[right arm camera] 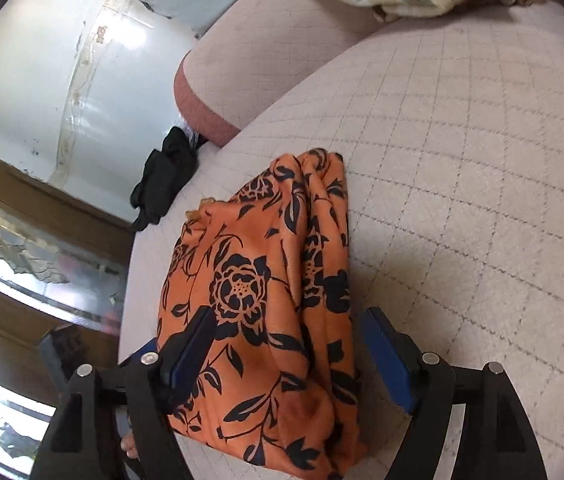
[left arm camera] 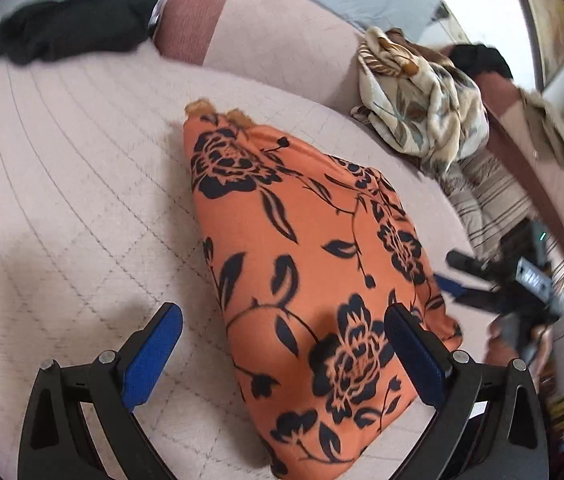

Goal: Fold small clothes

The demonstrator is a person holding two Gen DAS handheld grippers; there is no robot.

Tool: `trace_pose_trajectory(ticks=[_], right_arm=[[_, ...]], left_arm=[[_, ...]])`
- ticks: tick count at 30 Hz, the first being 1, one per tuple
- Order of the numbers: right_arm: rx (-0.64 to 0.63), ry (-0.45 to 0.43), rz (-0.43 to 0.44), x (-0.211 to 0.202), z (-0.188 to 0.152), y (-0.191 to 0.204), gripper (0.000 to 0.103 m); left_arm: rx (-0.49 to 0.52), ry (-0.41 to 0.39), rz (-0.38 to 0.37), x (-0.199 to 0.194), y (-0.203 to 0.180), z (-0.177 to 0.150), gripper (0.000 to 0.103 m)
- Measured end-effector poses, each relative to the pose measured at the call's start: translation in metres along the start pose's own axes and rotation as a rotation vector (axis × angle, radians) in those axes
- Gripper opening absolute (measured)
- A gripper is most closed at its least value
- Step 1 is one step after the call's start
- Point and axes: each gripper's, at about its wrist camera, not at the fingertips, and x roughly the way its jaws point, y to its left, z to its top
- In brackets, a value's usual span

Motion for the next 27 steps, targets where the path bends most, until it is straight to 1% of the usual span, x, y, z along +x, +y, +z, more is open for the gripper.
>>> trace_pose_trajectory(ticks=[1, 3, 5, 6, 8, 9, 11, 13, 14, 15, 16, 17, 18, 19, 20, 21, 22, 23, 24, 27], right_arm=[[0.006, 0.007, 0.006, 0.002, 0.002, -0.005, 0.079], [0.034, 0.015, -0.011, 0.008, 0.005, -0.015, 0.079], [0.060, 0.052, 0.001, 0.018, 0.008, -0.026, 0.079], [0.075, 0.070, 0.019, 0.024, 0.009, -0.031, 0.079], [0.088, 0.065, 0.064, 0.028, 0.012, -0.034, 0.079], [0.086, 0.075, 0.086, 0.031, 0.013, -0.034, 0.079], [0.081, 0.099, 0.129, 0.040, 0.014, -0.032, 0.079], [0.075, 0.093, 0.147, 0.047, 0.013, -0.028, 0.079], [0.064, 0.097, 0.170, 0.052, 0.013, -0.024, 0.079], [0.054, 0.105, 0.184, 0.058, 0.012, -0.019, 0.079], [0.038, 0.103, 0.177, 0.063, 0.011, -0.014, 0.079], [0.026, 0.093, 0.165, 0.066, 0.009, -0.008, 0.079], [0.018, 0.083, 0.160, 0.067, 0.007, -0.004, 0.077], [0.016, 0.083, 0.162, 0.069, 0.006, -0.001, 0.071], [0.020, 0.084, 0.159, 0.070, 0.004, 0.002, 0.068], [0.026, 0.078, 0.150, 0.070, 0.003, 0.004, 0.062], [0.026, 0.062, 0.137, 0.068, 0.002, 0.007, 0.052], [0.018, 0.049, 0.126, 0.066, 0.002, 0.009, 0.044], [0.000, 0.030, 0.109, 0.062, 0.002, 0.014, 0.039], [-0.045, -0.012, 0.097, 0.050, -0.002, 0.034, 0.037]], left_arm=[[-0.008, 0.003, 0.000, 0.002, 0.002, 0.001, 0.101], [-0.020, 0.034, -0.010, 0.012, 0.006, 0.002, 0.101], [-0.057, 0.068, -0.036, 0.022, 0.010, 0.002, 0.101], [-0.064, 0.081, -0.050, 0.027, 0.010, 0.001, 0.101], [-0.035, 0.074, -0.046, 0.031, 0.004, 0.001, 0.101], [-0.020, 0.079, -0.050, 0.033, 0.000, 0.001, 0.101], [-0.021, 0.082, -0.076, 0.037, -0.004, 0.000, 0.101], [-0.020, 0.080, -0.100, 0.039, -0.007, -0.001, 0.101], [-0.014, 0.073, -0.101, 0.040, -0.010, -0.002, 0.101], [-0.006, 0.058, -0.088, 0.039, -0.013, -0.002, 0.097], [0.001, 0.048, -0.071, 0.039, -0.014, -0.002, 0.091], [0.003, 0.041, -0.056, 0.038, -0.013, -0.002, 0.087], [0.004, 0.032, -0.042, 0.037, -0.012, -0.002, 0.078], [0.002, 0.022, -0.034, 0.035, -0.010, -0.002, 0.068], [-0.003, 0.017, -0.033, 0.032, -0.008, -0.002, 0.063], [-0.010, 0.012, -0.033, 0.030, -0.005, -0.002, 0.055], [-0.017, 0.005, -0.038, 0.027, -0.003, -0.001, 0.051], [-0.017, 0.000, -0.041, 0.024, -0.002, -0.002, 0.049], [-0.010, -0.008, -0.035, 0.021, -0.003, -0.002, 0.047], [0.049, -0.035, 0.009, 0.008, -0.016, -0.006, 0.045]])
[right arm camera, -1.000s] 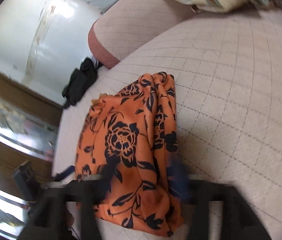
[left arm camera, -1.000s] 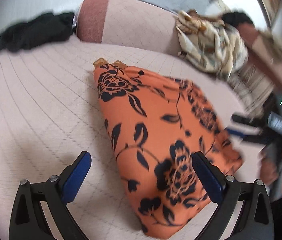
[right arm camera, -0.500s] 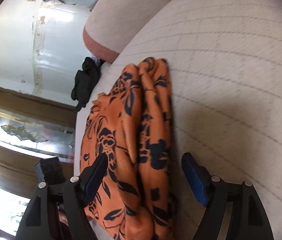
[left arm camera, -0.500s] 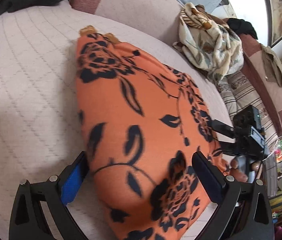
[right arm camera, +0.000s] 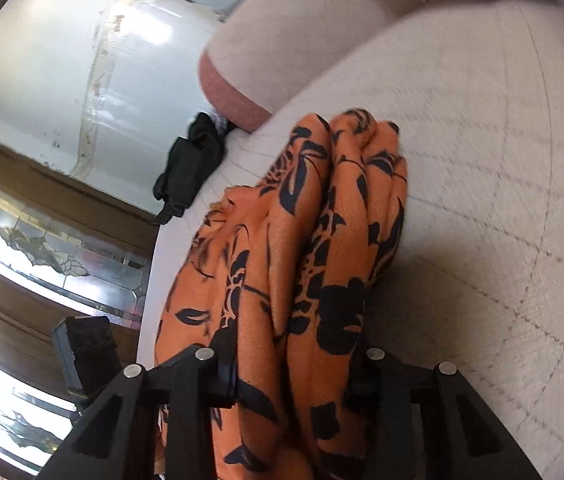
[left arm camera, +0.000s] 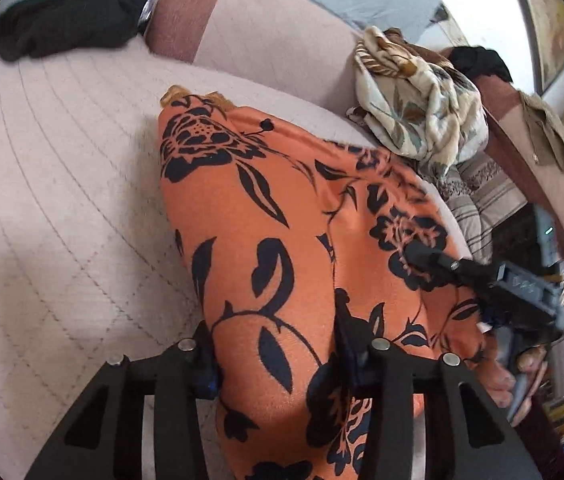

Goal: Fold small clothes

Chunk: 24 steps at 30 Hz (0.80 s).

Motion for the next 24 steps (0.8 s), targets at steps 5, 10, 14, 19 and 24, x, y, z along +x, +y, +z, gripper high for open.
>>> trace_pose_trajectory(ticks=[5, 10, 14, 19, 24], right_arm=[[-0.110, -0.042, 0.039, -0.016, -0.016, 0.049, 0.035], [-0.138, -0.048, 0.103, -0.027, -0.036, 0.076, 0.035], [-0.158, -0.052, 0.129, -0.034, -0.053, 0.092, 0.035], [-0.128, -0.082, 0.164, -0.049, -0.080, 0.096, 0.035], [-0.115, -0.076, 0.165, -0.055, -0.105, 0.095, 0.035]], left_arm=[[0.054, -0.060, 0.057, -0.038, -0.013, -0.011, 0.044], [0.036, -0.118, 0.089, -0.083, -0.018, -0.034, 0.044], [0.034, -0.151, 0.115, -0.107, -0.018, -0.046, 0.044], [0.031, -0.166, 0.121, -0.128, -0.019, -0.072, 0.044], [0.016, -0.143, 0.143, -0.128, -0.019, -0.092, 0.044]])
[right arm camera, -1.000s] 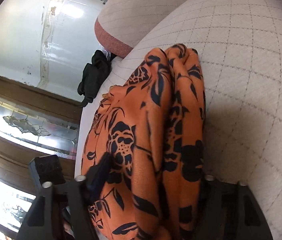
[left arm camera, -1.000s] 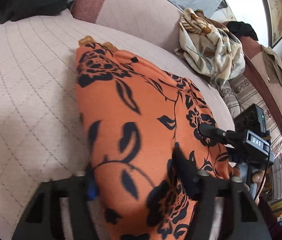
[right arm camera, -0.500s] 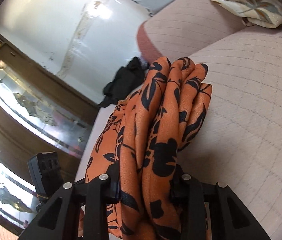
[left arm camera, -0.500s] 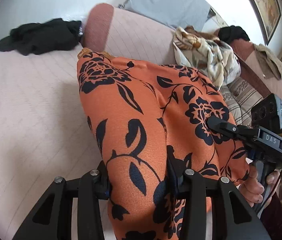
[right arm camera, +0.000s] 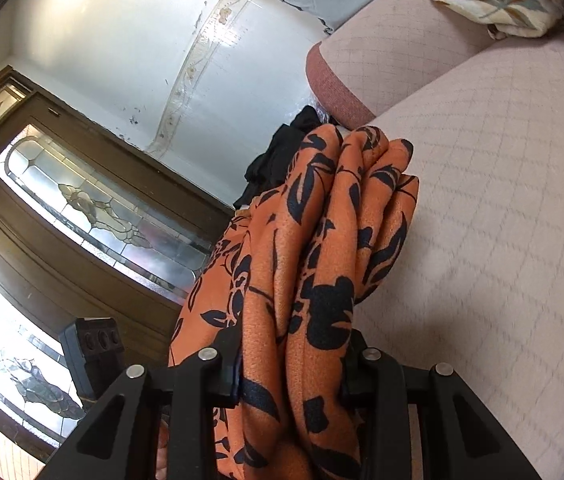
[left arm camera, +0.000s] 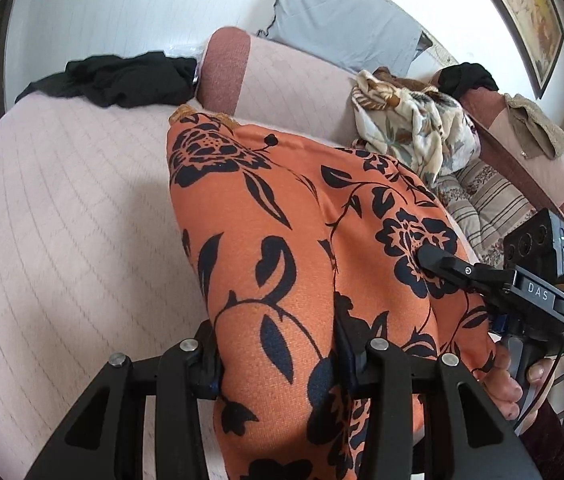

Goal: Fold small clothes

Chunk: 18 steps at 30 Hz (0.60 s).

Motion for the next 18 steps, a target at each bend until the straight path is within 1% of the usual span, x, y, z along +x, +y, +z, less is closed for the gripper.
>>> trace_pose_trajectory(ticks=[2, 4, 6, 7, 9, 10, 11, 12, 14, 16, 18], right_arm=[[-0.005, -0.004, -0.029, -0.001, -0.007, -0.003, 0.035], [0.010, 0.008, -0.051, 0.001, -0.011, -0.009, 0.035], [0.055, 0.065, -0.087, 0.013, -0.017, -0.023, 0.035], [0.061, 0.110, -0.143, 0.022, -0.021, -0.029, 0.038], [0.069, 0.179, -0.278, 0.033, -0.028, -0.036, 0.040], [0.073, 0.189, -0.289, 0.033, -0.032, -0.037, 0.047], [0.079, 0.179, -0.289, 0.027, -0.032, -0.035, 0.052], [0.075, 0.165, -0.294, 0.021, -0.031, -0.031, 0.058], [0.035, 0.114, -0.307, 0.002, -0.030, -0.021, 0.058], [-0.047, 0.033, -0.351, -0.023, -0.029, -0.006, 0.058], [-0.110, -0.012, -0.339, -0.041, -0.032, 0.007, 0.059]], left_arm=[[0.001, 0.029, 0.034, 0.010, 0.001, -0.007, 0.045], [-0.003, 0.079, 0.079, 0.025, 0.003, -0.011, 0.047], [0.003, 0.166, 0.172, 0.044, 0.005, -0.019, 0.054], [-0.011, 0.197, 0.218, 0.049, 0.009, -0.024, 0.061], [-0.053, 0.176, 0.218, 0.041, 0.016, -0.026, 0.063], [-0.060, 0.162, 0.226, 0.034, 0.017, -0.027, 0.064], [-0.047, 0.132, 0.252, 0.024, 0.016, -0.028, 0.064], [-0.023, 0.106, 0.279, 0.016, 0.015, -0.029, 0.066], [0.029, 0.071, 0.348, 0.000, 0.012, -0.037, 0.066], [0.078, 0.043, 0.400, -0.014, 0.010, -0.045, 0.066], [0.112, 0.028, 0.431, -0.021, 0.007, -0.053, 0.066]])
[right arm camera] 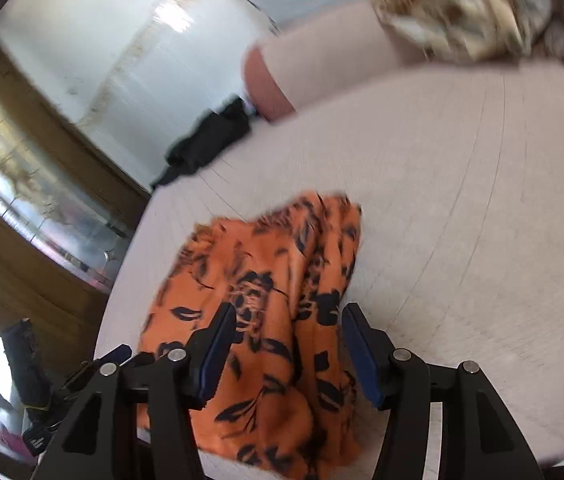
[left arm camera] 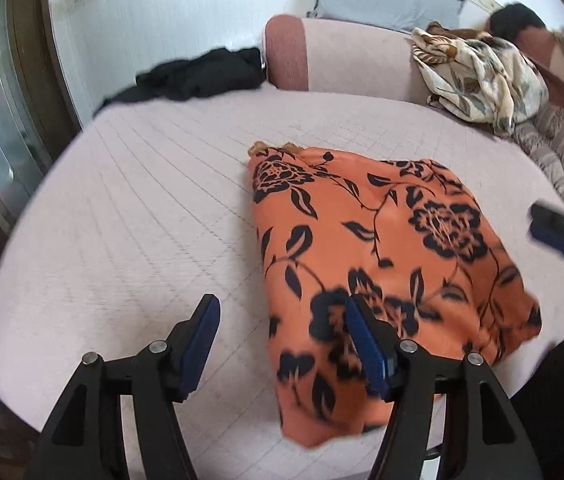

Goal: Fold small clothes

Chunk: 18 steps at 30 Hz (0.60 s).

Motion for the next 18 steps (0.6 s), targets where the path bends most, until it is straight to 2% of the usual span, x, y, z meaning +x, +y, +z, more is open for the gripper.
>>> trace_pose_trajectory(ticks=[2, 5, 6, 9, 13, 15, 18], right_arm=[[-0.060, -0.029, 0.046, -0.019, -0.006, 0.013, 0.057], [-0.121, -0.008, 0.097, -0.024, -0.014, 0.035, 0.045], [-0.134, 0.015, 0.111, -0.021, -0.019, 0.041, 0.042], [-0.129, 0.086, 0.102, -0.001, -0.033, 0.042, 0.041], [-0.028, 0.236, 0.054, 0.041, -0.050, 0.012, 0.036], [-0.025, 0.235, 0.059, 0.040, -0.048, 0.012, 0.036], [-0.097, 0.182, 0.041, 0.028, -0.037, 0.025, 0.036]], left_arm=[[0.027, -0.012, 0.031, -0.007, -0.006, -0.008, 0.066], [0.047, -0.001, 0.055, -0.006, -0.007, -0.019, 0.066], [0.050, 0.010, 0.057, -0.003, -0.007, -0.022, 0.066], [0.038, 0.032, 0.055, 0.006, -0.004, -0.030, 0.067], [0.013, 0.029, 0.038, 0.009, 0.002, -0.031, 0.072], [0.009, 0.028, 0.033, 0.008, 0.003, -0.030, 0.072], [0.017, 0.022, 0.034, 0.006, 0.002, -0.023, 0.072]])
